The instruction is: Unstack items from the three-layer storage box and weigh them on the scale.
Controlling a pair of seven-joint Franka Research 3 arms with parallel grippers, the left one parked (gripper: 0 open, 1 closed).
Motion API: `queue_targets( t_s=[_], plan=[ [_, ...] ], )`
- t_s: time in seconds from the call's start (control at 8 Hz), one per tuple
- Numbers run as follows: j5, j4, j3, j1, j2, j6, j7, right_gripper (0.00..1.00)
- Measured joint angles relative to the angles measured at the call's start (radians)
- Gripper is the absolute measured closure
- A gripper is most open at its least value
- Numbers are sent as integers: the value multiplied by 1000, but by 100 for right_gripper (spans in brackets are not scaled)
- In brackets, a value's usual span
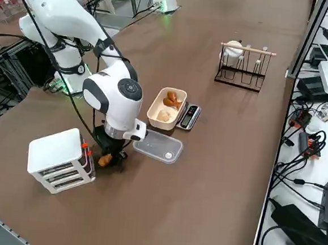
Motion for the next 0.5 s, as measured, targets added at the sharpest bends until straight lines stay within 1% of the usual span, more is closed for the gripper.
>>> queue_targets(
  t_s=[0.25,0.5],
  plan=[
    [0,0,-1,-10,1,0,0,61],
    [0,2,-1,-21,0,-1,0,62]
  ],
)
